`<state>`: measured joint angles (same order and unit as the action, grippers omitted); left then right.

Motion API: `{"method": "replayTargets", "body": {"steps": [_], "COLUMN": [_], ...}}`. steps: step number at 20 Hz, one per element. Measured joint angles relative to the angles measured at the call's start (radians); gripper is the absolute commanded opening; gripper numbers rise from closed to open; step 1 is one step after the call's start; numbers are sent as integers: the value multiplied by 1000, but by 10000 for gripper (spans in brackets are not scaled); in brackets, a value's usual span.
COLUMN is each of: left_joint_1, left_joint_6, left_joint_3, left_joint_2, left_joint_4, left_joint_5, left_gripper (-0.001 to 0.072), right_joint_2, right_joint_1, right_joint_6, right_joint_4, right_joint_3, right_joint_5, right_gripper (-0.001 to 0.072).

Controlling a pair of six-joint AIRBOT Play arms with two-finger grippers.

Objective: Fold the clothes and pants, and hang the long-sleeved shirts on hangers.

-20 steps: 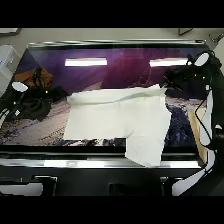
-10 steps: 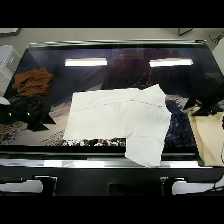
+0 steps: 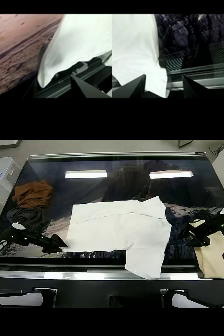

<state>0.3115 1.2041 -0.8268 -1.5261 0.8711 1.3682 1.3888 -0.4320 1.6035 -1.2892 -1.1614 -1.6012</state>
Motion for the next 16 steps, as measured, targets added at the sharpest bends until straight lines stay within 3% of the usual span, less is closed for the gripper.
{"method": "replayTargets", "body": {"steps": [1,3,7,12,13,14,15,16], "left_joint_1": [-19,-52,-82,-82,-82,-82,-82,-82], "left_joint_6": [7,19,31,35,37,38,42,44], "left_joint_3": [3,8,11,11,11,11,11,11], "left_joint_2": [-1,-2,0,29,38,46,54,62], "left_joint_4": [-6,-4,-16,-23,-23,-23,-23,-23], "left_joint_5": [-18,-50,-52,-49,-49,-48,-48,-48], "left_gripper": [234,24,26,26,26,26,26,26], "right_joint_2": [-2,-6,-11,5,12,19,24,27], "right_joint_1": [0,0,0,20,36,58,79,99], "right_joint_6": [-1,-5,-19,-73,-80,-85,-92,-98], "right_joint_4": [3,5,7,134,159,188,201,209], "right_joint_3": [6,32,175,347,361,373,380,383], "right_joint_5": [3,6,76,251,259,279,307,346], "right_gripper": [530,531,531,521,456,316,100,37]}}
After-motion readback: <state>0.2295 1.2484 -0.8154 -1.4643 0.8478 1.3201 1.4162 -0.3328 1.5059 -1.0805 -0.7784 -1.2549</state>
